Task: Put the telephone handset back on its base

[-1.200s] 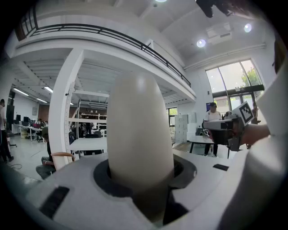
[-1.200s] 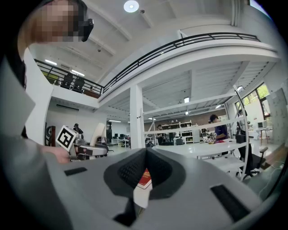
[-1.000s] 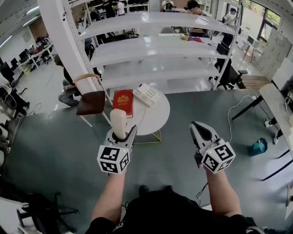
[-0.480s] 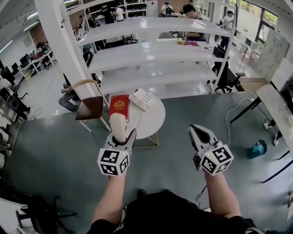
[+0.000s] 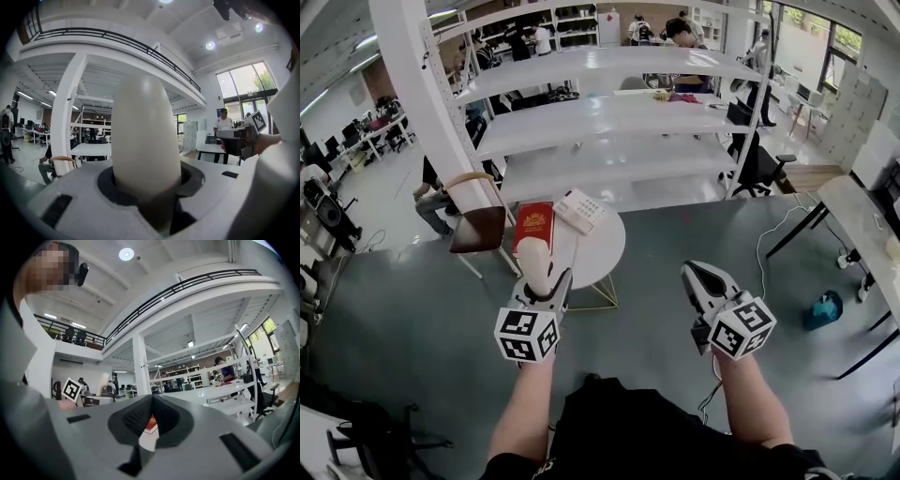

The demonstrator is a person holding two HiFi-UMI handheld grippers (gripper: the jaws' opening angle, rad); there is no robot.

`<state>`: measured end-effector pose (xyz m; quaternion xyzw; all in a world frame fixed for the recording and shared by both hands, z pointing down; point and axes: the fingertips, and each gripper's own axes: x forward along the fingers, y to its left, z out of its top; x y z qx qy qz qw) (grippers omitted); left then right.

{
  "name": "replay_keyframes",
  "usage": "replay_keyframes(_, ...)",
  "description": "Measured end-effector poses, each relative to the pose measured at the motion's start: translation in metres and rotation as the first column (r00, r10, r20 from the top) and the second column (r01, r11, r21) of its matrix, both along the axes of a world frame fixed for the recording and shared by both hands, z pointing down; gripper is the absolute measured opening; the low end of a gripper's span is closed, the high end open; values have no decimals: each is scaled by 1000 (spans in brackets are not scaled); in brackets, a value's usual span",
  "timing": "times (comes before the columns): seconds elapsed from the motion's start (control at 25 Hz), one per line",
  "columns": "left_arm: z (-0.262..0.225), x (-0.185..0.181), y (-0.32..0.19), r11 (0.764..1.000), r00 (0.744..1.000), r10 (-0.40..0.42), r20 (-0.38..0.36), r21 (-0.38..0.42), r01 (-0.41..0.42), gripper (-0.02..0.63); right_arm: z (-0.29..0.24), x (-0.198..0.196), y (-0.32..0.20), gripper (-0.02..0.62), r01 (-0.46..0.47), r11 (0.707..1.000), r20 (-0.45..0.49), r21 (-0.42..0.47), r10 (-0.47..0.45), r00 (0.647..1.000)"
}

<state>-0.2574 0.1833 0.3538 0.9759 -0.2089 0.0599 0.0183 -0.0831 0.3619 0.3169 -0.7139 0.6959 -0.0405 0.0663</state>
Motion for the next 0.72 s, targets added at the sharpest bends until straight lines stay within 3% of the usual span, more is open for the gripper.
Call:
replay_keyframes(0.44,7,36,-19,1000,1000,12,-6,-16,-12,169,14,28,-13,5,7,999,22,-35,-6,1000)
replay_keyframes(0.72,22,68,-58,999,1000,19,-5,-38,-20,169,28,57,-52,5,5,998,30,-66,-3,1000)
